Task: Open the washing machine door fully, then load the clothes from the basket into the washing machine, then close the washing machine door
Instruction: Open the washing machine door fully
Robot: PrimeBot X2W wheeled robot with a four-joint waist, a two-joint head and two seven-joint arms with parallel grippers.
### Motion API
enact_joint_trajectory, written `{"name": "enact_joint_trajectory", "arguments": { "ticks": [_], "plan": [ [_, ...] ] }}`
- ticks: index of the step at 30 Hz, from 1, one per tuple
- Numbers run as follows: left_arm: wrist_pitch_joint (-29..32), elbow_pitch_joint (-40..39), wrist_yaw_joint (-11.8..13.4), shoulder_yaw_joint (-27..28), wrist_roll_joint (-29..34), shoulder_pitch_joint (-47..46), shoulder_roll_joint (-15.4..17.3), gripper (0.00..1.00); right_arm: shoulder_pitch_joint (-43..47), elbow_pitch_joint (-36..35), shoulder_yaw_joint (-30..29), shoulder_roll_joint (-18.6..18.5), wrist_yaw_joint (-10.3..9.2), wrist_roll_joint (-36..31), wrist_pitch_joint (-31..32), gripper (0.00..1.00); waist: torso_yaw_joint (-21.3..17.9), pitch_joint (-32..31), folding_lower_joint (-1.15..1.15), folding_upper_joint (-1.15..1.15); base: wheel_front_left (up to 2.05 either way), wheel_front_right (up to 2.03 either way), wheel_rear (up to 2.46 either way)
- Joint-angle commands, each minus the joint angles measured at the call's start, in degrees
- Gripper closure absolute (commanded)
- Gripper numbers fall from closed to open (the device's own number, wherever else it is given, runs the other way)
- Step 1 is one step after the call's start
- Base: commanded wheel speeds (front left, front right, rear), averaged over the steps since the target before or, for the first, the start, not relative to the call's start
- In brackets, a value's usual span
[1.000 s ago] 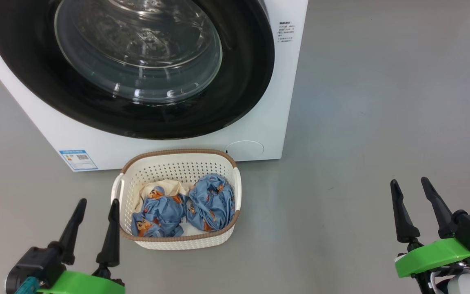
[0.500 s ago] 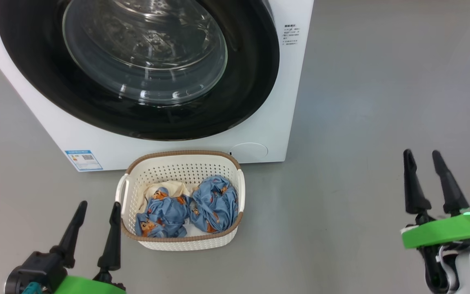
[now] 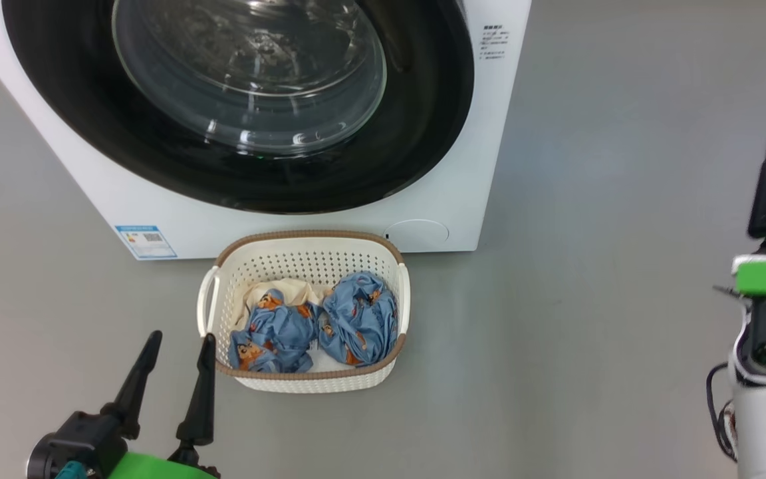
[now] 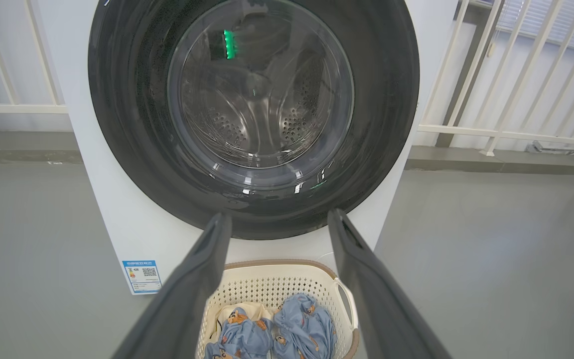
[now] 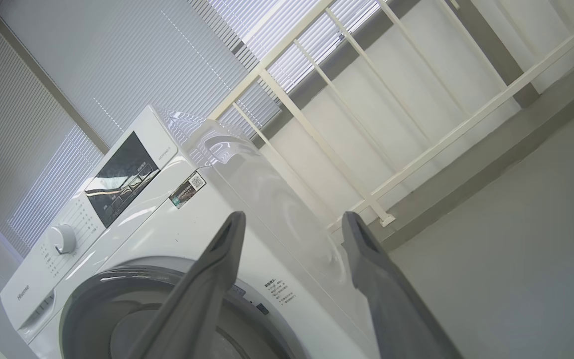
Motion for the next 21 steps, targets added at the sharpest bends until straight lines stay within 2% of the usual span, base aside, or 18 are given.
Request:
{"name": "enact_joint_trajectory", "arguments": {
  "ticks": [1,3,4,5,11,21],
  "plan": [
    [-0.70,-1.29,-0.17,1.55,0.36,-2.11,0.72,0.00,-3.44,-0.71,0.21,-0.21,-0.05,3.73,1.06,0.56,0.70,0.87,0.00,0.00,0.00,0.00,0.00],
    [-0.70,-1.31,-0.17,1.35,0.25,-2.48,0.69,0.00,-5.44,0.54,-1.33,-0.24,-0.05,7.97,2.66,0.87,1.12,1.52,0.00,0.00,0.00,0.00,0.00],
    [-0.70,-1.34,-0.17,1.22,0.21,-2.67,0.68,0.00,-6.48,1.16,-1.82,-0.52,-0.05,9.58,3.65,0.87,1.34,1.88,0.00,0.00,0.00,0.00,0.00],
    [-0.70,-1.35,-0.17,1.10,0.20,-2.84,0.68,0.00,-7.63,2.04,-2.52,-0.44,-0.05,11.81,5.08,1.00,1.54,2.28,0.00,0.00,0.00,0.00,0.00],
    [-0.70,-1.78,-0.17,0.60,0.06,-4.11,0.55,0.00,-16.13,8.15,-5.46,-2.06,-0.05,20.33,15.03,1.00,2.64,5.33,0.00,0.00,0.00,0.00,0.00],
    [-0.70,-3.10,-0.17,-0.03,-0.22,-6.46,-0.31,0.00,-29.31,17.61,-5.79,-5.14,-0.05,23.53,32.41,1.00,4.67,10.29,0.00,0.00,0.00,0.00,0.00]
  ]
}}
